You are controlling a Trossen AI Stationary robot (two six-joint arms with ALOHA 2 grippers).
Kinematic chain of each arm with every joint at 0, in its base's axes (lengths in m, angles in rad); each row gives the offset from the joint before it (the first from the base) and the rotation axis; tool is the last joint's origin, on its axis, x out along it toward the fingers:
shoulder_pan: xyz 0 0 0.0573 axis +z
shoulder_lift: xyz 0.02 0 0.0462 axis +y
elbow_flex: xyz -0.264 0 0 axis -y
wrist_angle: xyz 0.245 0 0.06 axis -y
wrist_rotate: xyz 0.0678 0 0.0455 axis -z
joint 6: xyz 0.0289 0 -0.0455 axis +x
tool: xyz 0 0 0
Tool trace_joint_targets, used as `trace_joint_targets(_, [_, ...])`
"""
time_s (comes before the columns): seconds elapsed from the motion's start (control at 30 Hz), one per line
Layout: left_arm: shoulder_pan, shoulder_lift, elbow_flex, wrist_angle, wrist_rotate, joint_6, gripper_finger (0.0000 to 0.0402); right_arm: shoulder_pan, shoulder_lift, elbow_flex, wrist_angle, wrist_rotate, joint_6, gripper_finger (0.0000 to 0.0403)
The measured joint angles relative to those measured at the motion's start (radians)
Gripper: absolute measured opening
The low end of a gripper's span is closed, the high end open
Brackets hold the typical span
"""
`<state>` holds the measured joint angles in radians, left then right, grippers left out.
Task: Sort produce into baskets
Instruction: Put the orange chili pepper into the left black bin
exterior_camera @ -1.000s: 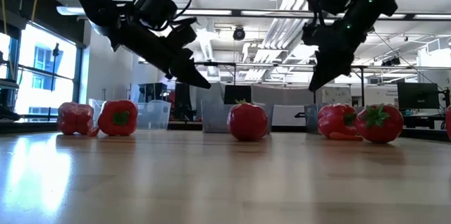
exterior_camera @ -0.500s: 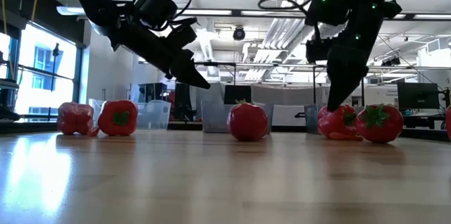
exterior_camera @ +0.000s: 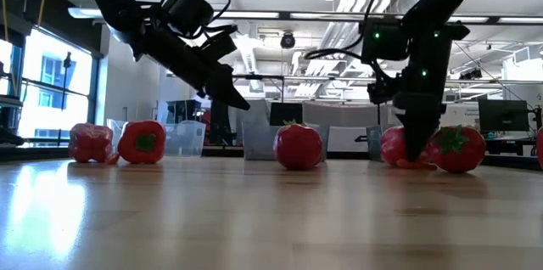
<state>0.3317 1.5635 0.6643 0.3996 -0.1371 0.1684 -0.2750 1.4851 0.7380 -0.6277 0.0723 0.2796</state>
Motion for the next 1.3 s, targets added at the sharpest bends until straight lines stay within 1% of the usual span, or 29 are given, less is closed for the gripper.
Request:
trace_joint_targets(0.17, [0.000, 0.000, 0.000, 0.000, 0.000, 0.000, 0.0000, -0.017, 0.017, 0.000, 0.008, 0.002, -0.029, 0.0123])
trace_joint_targets(0.3, [0.000, 0.000, 0.000, 0.000, -0.001, -0.001, 0.0000, -0.028, 0.020, 0.000, 0.018, 0.002, -0.038, 0.0109])
trace_joint_targets(0.5, [0.012, 0.000, 0.000, -0.007, -0.001, -0.034, 0.0000, -0.044, 0.020, 0.000, 0.024, -0.004, -0.087, 0.0048])
trace_joint_targets(0.57, [0.017, 0.000, 0.000, -0.018, -0.001, -0.035, 0.0000, -0.050, 0.020, 0.000, 0.024, -0.023, -0.105, 0.0027])
trace_joint_targets(0.67, [0.022, 0.000, 0.000, -0.026, -0.001, -0.037, 0.0000, -0.053, 0.020, 0.000, 0.024, -0.032, -0.125, 0.0009])
trace_joint_targets(0.83, [0.022, 0.000, 0.000, -0.028, -0.001, -0.037, 0.0000, -0.053, 0.020, 0.007, 0.030, -0.063, -0.150, 0.0002])
trace_joint_targets(0.93, [0.022, 0.000, 0.000, -0.029, -0.001, -0.038, 0.0000, -0.052, 0.017, 0.042, 0.022, -0.068, -0.150, 0.0001])
trace_joint_targets(1.03, [0.033, 0.000, 0.000, -0.034, 0.001, -0.083, 0.0000, -0.050, 0.010, 0.094, 0.019, -0.073, -0.150, 0.0001])
trace_joint_targets(1.13, [0.057, 0.000, -0.008, -0.033, 0.029, -0.136, 0.0000, -0.049, 0.005, 0.147, 0.089, -0.073, -0.146, 0.0001])
trace_joint_targets(1.3, [0.075, 0.000, -0.030, -0.028, 0.078, -0.142, 0.0000, -0.058, 0.005, 0.195, 0.342, -0.073, -0.185, 0.0000])
